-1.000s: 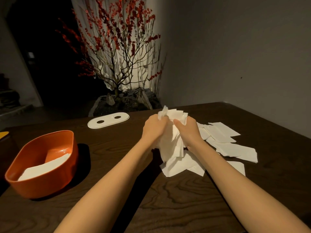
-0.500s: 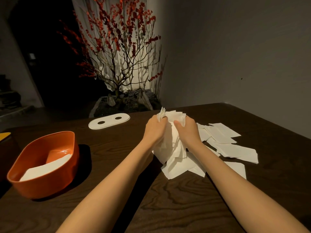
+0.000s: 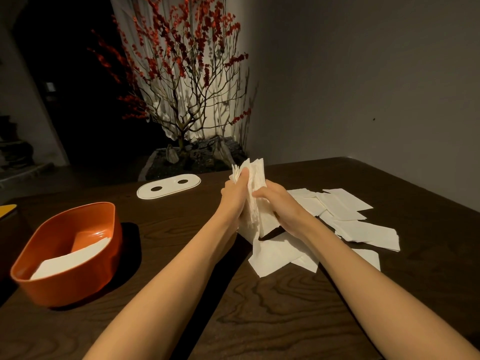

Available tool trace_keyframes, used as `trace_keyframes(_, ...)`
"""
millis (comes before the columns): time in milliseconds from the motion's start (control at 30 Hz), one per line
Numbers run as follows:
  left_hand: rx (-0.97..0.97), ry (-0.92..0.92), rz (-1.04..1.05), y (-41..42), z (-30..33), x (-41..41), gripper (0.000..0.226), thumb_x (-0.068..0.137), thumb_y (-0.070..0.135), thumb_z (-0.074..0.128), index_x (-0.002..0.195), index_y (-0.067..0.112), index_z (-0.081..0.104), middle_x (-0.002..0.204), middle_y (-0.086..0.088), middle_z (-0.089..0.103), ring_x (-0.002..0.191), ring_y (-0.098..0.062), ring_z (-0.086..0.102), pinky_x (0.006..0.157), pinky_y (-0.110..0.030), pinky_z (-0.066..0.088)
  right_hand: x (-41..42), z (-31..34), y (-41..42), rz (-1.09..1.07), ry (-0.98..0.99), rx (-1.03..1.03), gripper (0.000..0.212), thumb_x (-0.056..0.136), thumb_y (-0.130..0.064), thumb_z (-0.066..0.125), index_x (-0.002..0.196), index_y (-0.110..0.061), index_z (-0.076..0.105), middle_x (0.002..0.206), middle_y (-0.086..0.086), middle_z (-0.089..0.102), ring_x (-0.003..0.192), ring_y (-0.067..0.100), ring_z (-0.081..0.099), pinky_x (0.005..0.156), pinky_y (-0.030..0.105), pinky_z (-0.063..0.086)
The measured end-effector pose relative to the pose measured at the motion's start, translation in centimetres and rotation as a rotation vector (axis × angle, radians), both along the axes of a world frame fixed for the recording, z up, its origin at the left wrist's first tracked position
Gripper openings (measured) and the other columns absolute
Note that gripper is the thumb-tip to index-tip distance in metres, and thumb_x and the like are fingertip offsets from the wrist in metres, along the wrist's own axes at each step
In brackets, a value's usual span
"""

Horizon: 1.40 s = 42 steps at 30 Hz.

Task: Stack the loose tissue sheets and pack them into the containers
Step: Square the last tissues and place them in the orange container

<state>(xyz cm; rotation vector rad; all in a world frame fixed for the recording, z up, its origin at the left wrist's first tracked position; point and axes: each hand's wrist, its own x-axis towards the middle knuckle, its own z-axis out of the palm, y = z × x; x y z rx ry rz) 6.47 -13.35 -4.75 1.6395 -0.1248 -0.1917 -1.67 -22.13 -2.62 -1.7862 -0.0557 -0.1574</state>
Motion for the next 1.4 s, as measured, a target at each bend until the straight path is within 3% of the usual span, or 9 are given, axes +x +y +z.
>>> trace_keyframes(133,-0.09,0.093,-0.045,0.4,1.7,-1.8,0.136,0.029,0.087,0.07,0.142,0.017,0.04,0.127,-0.007,0.058,0.111,-0.025,0.06,0.095,-0.047,0.05,0.0,-0.4,-0.1,0.065,0.005,-0.071,0.038,0.09,-0.009,0.056,0.121,-0.027,0.043,0.108,-0.009,0.056,0.105,0.013,0.054,0.085,0.025,0.046)
trace_keyframes(300,-0.241,0.178,-0.06,0.9,2.7,-3.0,0.064,0.079,0.049,0.071,0.129,0.012,0.054,0.107,-0.01,0.065,0.096,-0.024,0.063,0.078,-0.04,0.052,0.2,-0.5,-0.4,0.069,-0.003,-0.035,0.033,0.093,-0.018,0.057,0.121,-0.03,0.045,0.107,-0.008,0.059,0.106,0.013,0.056,0.095,0.032,0.048)
trace_keyframes(433,-0.32,0.242,-0.071,0.8,2.7,-3.2,0.062,0.08,0.049,0.071,0.126,0.012,0.053,0.108,-0.01,0.063,0.095,-0.024,0.062,0.068,-0.037,0.053,0.4,-0.7,-0.5,0.048,-0.042,-0.031,0.027,0.093,-0.031,0.06,0.116,-0.037,0.048,0.106,-0.015,0.06,0.101,0.008,0.059,0.087,0.024,0.049)
trace_keyframes(667,-0.557,0.363,-0.118,1.3,2.8,-3.4,0.038,0.089,0.037,0.065,0.115,0.014,0.049,0.104,-0.013,0.06,0.094,-0.028,0.059,0.084,-0.046,0.049,0.6,-0.8,-1.0,-0.003,-0.029,0.0,0.045,0.089,-0.037,0.063,0.131,-0.028,0.048,0.122,-0.004,0.061,0.11,0.015,0.06,0.096,0.037,0.051)
trace_keyframes(867,-0.684,0.393,-0.146,1.8,3.2,-3.7,0.031,0.093,0.035,0.056,0.117,0.015,0.055,0.111,-0.016,0.061,0.101,-0.032,0.059,0.084,-0.048,0.049,0.6,-0.9,-1.3,-0.011,-0.019,0.072,0.028,0.091,-0.034,0.06,0.117,-0.034,0.048,0.107,-0.012,0.061,0.101,0.013,0.06,0.086,0.03,0.051)
trace_keyframes(967,-0.638,0.411,-0.119,2.1,3.0,-3.4,0.026,0.094,0.04,0.051,0.098,0.016,0.058,0.102,-0.015,0.063,0.094,-0.033,0.06,0.086,-0.049,0.047,0.6,-1.0,-1.3,-0.079,0.024,0.111,0.027,0.094,-0.027,0.059,0.118,-0.029,0.048,0.108,-0.007,0.06,0.099,0.015,0.059,0.084,0.029,0.05)
trace_keyframes(1100,-0.496,0.408,-0.073,2.6,3.0,-3.3,0.026,0.096,0.042,0.046,0.09,0.018,0.055,0.087,-0.01,0.062,0.08,-0.026,0.058,0.071,-0.041,0.045,0.6,-0.9,-1.7,-0.113,0.082,0.259,0.024,0.097,-0.014,0.054,0.119,-0.021,0.051,0.109,0.0,0.062,0.1,0.017,0.06,0.082,0.032,0.051)
trace_keyframes(1267,-0.425,0.42,-0.143,3.0,3.4,-3.4,0.014,0.095,0.024,0.046,0.085,0.015,0.053,0.081,-0.007,0.059,0.077,-0.022,0.055,0.068,-0.036,0.042,0.7,-0.8,-1.7,-0.19,0.092,0.269,0.026,0.097,-0.015,0.052,0.123,-0.019,0.049,0.106,-0.003,0.059,0.095,0.015,0.058,0.085,0.034,0.049)
trace_keyframes(1400,-0.509,0.426,-0.149,3.1,3.2,-3.5,0.017,0.096,0.03,0.046,0.09,0.016,0.054,0.085,-0.008,0.061,0.078,-0.022,0.056,0.068,-0.035,0.043,0.7,-0.8,-1.6,-0.238,0.104,0.243,0.023,0.098,-0.017,0.052,0.12,-0.02,0.048,0.1,-0.003,0.058,0.089,0.015,0.057,0.082,0.034,0.048)
